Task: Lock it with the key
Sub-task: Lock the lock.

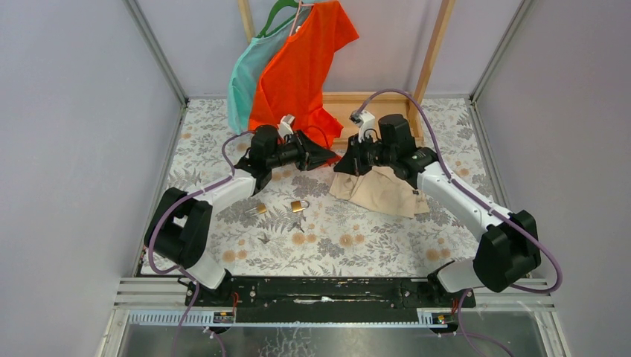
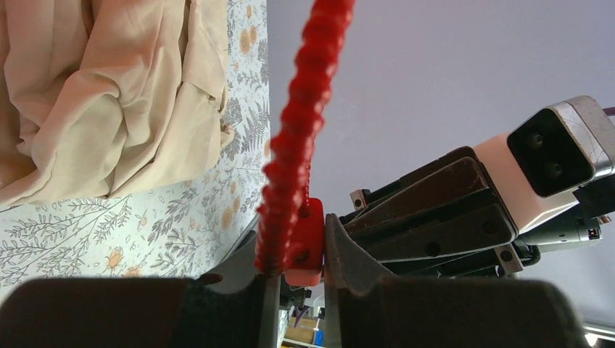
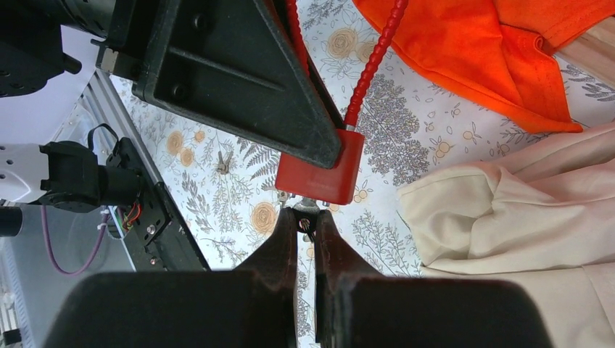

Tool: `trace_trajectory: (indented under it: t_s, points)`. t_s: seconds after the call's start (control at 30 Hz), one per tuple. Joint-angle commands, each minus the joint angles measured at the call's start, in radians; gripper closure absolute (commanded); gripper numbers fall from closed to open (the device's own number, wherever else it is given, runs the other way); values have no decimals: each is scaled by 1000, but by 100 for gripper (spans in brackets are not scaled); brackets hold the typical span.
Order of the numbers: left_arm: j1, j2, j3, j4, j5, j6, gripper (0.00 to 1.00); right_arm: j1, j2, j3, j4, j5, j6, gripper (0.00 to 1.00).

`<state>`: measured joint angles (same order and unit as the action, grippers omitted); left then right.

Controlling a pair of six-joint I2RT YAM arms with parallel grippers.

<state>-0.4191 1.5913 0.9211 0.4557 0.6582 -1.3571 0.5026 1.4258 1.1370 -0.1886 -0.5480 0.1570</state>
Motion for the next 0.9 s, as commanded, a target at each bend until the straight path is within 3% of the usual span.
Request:
trace_trajectory:
  t_s: [0.0,0.43,0.87]
  points:
    - [22,-2,33,51,-7,45,100,-19,-42,-33,-1,-47,14,100]
    - [50,-3,31,5,-38,76,100,-29,-78,-111,71,-241,16,100]
    - [74,-12,22,8,-35,54,100,-28,-84,-137,107,-298,17,100]
